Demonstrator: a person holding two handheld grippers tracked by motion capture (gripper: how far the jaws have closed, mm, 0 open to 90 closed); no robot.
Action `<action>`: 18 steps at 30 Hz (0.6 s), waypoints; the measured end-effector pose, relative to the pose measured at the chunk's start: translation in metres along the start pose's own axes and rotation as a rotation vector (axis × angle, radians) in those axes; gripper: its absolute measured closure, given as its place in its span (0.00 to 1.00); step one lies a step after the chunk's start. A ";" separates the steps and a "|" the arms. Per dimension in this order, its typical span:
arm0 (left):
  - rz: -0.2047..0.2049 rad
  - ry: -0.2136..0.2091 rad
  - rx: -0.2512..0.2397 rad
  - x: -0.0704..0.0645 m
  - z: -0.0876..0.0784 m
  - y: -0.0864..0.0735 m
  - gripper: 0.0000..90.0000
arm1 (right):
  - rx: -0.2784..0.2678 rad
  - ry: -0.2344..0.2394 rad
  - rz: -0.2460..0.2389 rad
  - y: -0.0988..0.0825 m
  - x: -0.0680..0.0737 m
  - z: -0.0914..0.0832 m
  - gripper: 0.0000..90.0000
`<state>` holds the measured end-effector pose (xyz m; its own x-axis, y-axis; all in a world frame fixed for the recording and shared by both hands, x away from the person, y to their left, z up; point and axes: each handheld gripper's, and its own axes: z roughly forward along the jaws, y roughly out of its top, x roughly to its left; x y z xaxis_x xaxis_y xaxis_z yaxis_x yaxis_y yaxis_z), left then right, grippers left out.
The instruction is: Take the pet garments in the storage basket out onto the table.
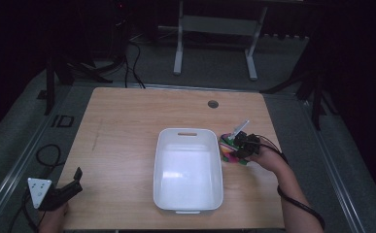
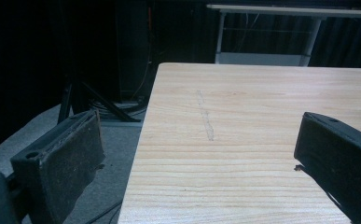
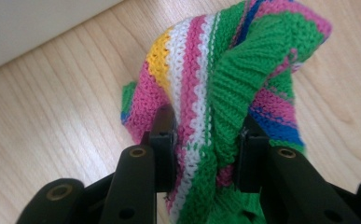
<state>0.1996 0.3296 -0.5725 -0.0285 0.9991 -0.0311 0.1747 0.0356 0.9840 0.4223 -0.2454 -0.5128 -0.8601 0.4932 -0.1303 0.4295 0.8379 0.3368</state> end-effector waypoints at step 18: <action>0.000 0.000 0.001 0.000 0.000 0.000 0.02 | -0.039 -0.034 0.030 -0.005 0.005 -0.038 0.22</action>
<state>0.1994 0.3295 -0.5725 -0.0285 0.9991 -0.0311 0.1754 0.0356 0.9839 0.4057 -0.2565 -0.4801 -0.8370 0.5261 -0.1506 0.4434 0.8133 0.3767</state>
